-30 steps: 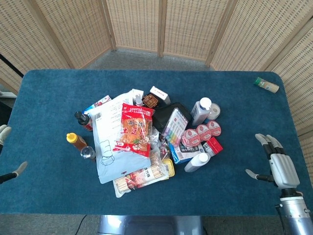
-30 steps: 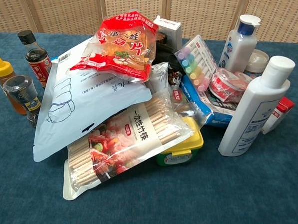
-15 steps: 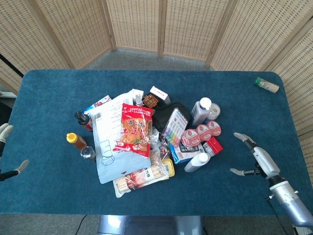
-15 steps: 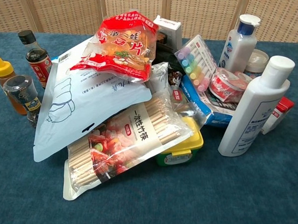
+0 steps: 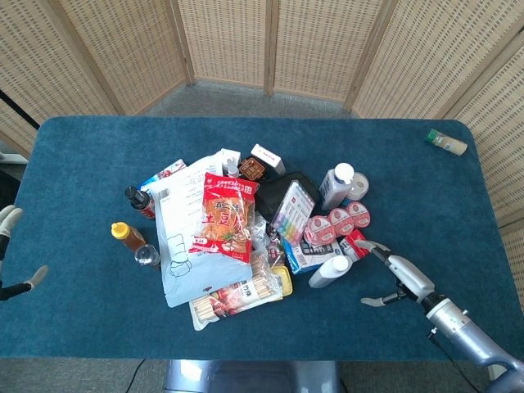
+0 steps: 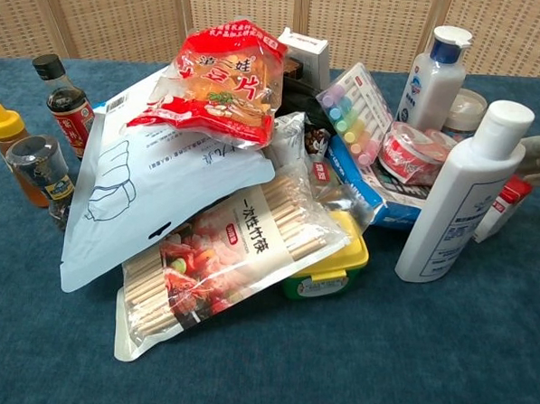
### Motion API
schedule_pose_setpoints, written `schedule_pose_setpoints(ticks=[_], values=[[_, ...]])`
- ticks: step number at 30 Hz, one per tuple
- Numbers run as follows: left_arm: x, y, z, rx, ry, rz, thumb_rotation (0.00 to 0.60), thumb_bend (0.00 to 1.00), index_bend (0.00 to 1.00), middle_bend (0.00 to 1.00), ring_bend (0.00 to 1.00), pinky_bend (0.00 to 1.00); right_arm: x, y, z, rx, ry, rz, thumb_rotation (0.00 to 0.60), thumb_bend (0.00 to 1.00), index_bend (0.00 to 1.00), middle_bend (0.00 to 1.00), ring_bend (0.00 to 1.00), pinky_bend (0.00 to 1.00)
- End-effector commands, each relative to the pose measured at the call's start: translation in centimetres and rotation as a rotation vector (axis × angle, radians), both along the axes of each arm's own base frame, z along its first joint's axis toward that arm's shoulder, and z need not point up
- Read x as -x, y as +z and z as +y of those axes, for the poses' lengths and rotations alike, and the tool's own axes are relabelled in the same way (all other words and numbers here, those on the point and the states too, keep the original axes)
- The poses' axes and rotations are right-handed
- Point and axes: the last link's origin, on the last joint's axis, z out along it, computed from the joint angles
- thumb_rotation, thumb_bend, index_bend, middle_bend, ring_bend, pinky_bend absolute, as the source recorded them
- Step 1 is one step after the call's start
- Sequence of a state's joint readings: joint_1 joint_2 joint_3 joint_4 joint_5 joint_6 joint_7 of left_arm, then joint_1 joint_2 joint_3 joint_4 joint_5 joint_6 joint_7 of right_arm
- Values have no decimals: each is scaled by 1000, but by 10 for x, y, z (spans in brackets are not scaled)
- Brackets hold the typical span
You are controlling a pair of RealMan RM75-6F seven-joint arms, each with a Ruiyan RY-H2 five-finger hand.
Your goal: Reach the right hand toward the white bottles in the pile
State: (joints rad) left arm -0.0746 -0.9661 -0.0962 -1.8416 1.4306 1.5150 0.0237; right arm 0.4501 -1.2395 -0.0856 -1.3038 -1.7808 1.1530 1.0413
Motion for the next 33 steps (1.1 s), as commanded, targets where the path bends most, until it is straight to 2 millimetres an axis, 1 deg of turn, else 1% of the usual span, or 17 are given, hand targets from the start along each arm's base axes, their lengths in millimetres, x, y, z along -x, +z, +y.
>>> schedule_pose_setpoints(ticks=[1, 10, 20, 22, 23, 24, 25, 26, 28, 29, 30, 33], values=[[0, -2, 0, 5, 0, 3, 557, 277, 0, 0, 0, 0, -2, -2, -2, 1, 1, -15, 600, 0, 0, 0, 0, 0], [0, -5, 1, 14, 6, 8, 558, 277, 0, 0, 0, 0, -10, -12, -6, -4, -5, -58, 600, 0, 0, 0, 0, 0], [2, -3, 3, 10, 10, 5, 556, 276, 0, 0, 0, 0, -19, -26, -9, 13, -23, -111, 600, 0, 0, 0, 0, 0], [2, -2, 3, 9, 11, 5, 559, 276, 0, 0, 0, 0, -20, -30, -9, 10, -31, -130, 600, 0, 0, 20, 0, 0], [3, -2, 4, 9, 11, 5, 557, 276, 0, 0, 0, 0, -21, -32, -9, 10, -33, -135, 600, 0, 0, 76, 11, 15], [3, -2, 4, 9, 11, 4, 557, 276, 0, 0, 0, 0, -21, -34, -10, 9, -33, -137, 600, 0, 0, 155, 46, 52], [3, -2, 4, 10, 11, 4, 555, 276, 0, 0, 0, 0, -22, -37, -9, 8, -36, -146, 600, 0, 0, 211, 78, 84], [3, -2, 4, 9, 11, 3, 555, 276, 0, 0, 0, 0, -24, -39, -9, 6, -39, -155, 600, 0, 0, 296, 148, 152], [3, -2, 4, 8, 11, 3, 555, 276, 0, 0, 0, 0, -26, -42, -9, 1, -43, -170, 600, 0, 28, 414, 255, 261], [3, -2, 4, 8, 12, 2, 557, 277, 0, 0, 0, 0, -28, -45, -9, 3, -45, -178, 600, 0, 68, 481, 315, 329], [3, -1, 4, 8, 12, 2, 556, 277, 0, 0, 0, 0, -29, -46, -10, 5, -46, -182, 600, 0, 129, 552, 375, 392], [4, -1, 4, 6, 12, 1, 557, 278, 0, 0, 0, 0, -33, -52, -10, 1, -48, -192, 600, 0, 294, 727, 524, 544]])
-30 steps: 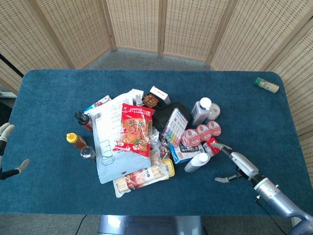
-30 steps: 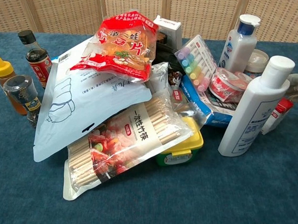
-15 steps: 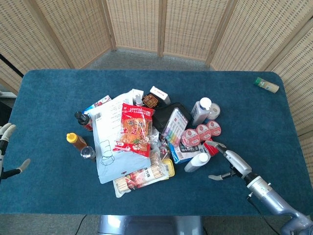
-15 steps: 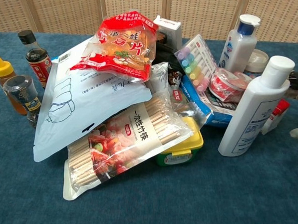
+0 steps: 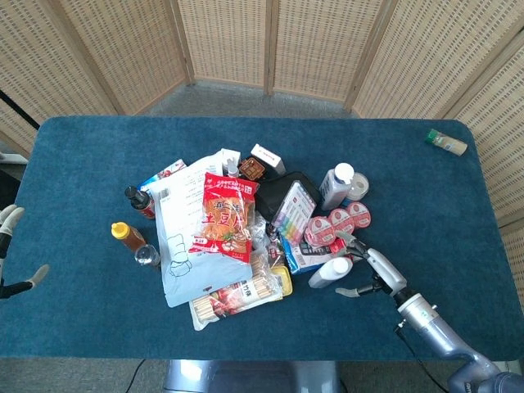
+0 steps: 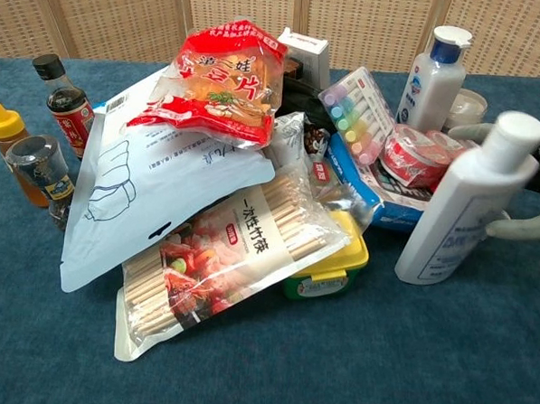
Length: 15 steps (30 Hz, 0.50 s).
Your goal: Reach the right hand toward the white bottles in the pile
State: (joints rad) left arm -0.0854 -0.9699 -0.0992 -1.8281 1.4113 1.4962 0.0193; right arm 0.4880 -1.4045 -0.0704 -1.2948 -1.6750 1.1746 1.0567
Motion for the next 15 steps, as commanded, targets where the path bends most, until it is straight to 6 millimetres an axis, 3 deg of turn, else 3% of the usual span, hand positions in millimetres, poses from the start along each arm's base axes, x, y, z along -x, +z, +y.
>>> schedule_pose_setpoints(ticks=[1, 3, 6, 10, 15], values=[[0, 1, 0, -3, 0, -1, 558, 278, 0, 0, 0, 0, -3, -4, -1, -1, -3, -6, 600, 0, 335, 770, 562, 585], [0, 2, 0, -6, -1, -3, 558, 278, 0, 0, 0, 0, -4, -6, -1, 13, -7, -4, 600, 0, 463, 898, 675, 687], [1, 3, 0, -9, -1, -6, 558, 277, 0, 0, 0, 0, -4, -9, -1, 31, -22, -6, 600, 0, 616, 999, 808, 768], [1, 4, -1, -10, -3, -11, 556, 277, 0, 0, 0, 0, -5, -5, 0, 64, -42, -31, 600, 0, 667, 1000, 855, 788], [0, 4, 0, -6, -7, -18, 557, 277, 0, 0, 0, 0, -13, 18, 1, 147, -25, -49, 600, 0, 680, 1000, 871, 789]])
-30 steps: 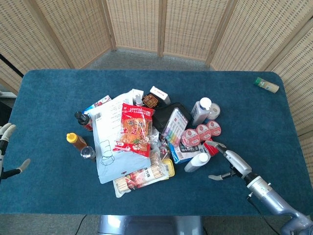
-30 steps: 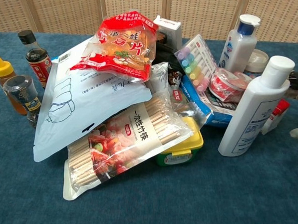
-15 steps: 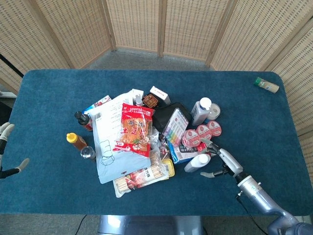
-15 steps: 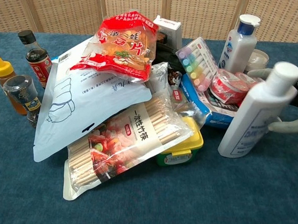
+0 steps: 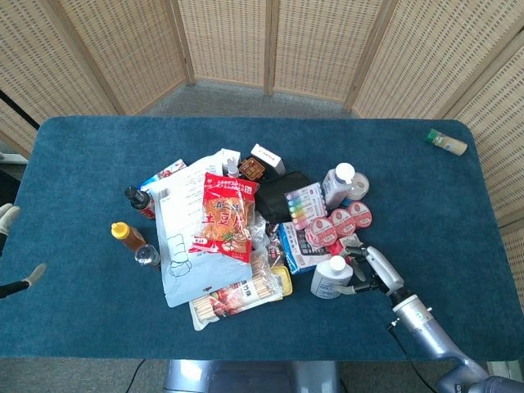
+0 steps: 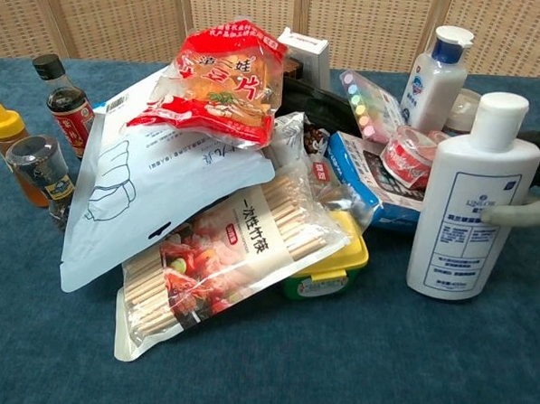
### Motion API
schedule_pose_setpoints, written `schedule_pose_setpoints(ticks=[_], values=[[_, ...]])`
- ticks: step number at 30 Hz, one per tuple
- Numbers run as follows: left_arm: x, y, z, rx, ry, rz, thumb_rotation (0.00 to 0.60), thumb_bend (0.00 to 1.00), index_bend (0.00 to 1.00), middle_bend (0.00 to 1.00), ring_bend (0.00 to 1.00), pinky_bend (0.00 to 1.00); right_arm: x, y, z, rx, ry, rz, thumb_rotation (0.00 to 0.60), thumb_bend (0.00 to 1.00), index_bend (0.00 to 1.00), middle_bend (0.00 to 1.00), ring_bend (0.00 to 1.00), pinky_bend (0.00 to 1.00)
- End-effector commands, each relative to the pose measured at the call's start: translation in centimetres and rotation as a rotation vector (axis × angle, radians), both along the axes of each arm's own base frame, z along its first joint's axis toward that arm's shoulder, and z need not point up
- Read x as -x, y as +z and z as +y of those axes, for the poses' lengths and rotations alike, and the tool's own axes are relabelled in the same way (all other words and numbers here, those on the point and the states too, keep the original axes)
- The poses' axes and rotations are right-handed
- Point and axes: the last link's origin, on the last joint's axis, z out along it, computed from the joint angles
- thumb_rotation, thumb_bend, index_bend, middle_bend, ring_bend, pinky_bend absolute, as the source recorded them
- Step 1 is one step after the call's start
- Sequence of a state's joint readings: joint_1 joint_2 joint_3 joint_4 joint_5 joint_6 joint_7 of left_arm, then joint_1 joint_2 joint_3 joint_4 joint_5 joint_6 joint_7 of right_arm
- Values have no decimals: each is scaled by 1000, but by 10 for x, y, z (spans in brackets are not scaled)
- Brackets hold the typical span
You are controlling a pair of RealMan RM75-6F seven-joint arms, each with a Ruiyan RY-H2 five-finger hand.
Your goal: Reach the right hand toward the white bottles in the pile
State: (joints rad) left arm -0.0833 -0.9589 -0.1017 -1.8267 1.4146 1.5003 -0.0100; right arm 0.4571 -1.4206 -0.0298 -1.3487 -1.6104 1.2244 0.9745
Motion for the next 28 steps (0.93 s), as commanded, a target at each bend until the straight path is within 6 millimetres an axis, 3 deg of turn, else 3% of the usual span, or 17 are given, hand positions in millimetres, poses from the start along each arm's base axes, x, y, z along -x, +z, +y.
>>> schedule_pose_setpoints(ticks=[1, 7, 16, 23, 28], values=[[0, 0, 0, 1, -2, -3, 559, 277, 0, 0, 0, 0, -6, 21, 0, 71, 12, -2, 600, 0, 680, 1000, 871, 789], [0, 1, 0, 3, -5, -15, 557, 276, 0, 0, 0, 0, -28, 65, -1, 187, 53, 0, 600, 0, 680, 1000, 877, 788], [-1, 0, 0, 13, -12, -30, 558, 276, 0, 0, 0, 0, -79, 125, -3, 314, 117, -18, 600, 0, 682, 1000, 880, 788], [-2, -2, 0, 25, -17, -34, 557, 277, 0, 0, 0, 0, -115, 154, -2, 369, 163, -22, 600, 0, 680, 1000, 880, 788], [-2, -2, 0, 28, -20, -35, 558, 277, 0, 0, 0, 0, -131, 163, 1, 385, 186, -14, 600, 0, 681, 1000, 880, 788]])
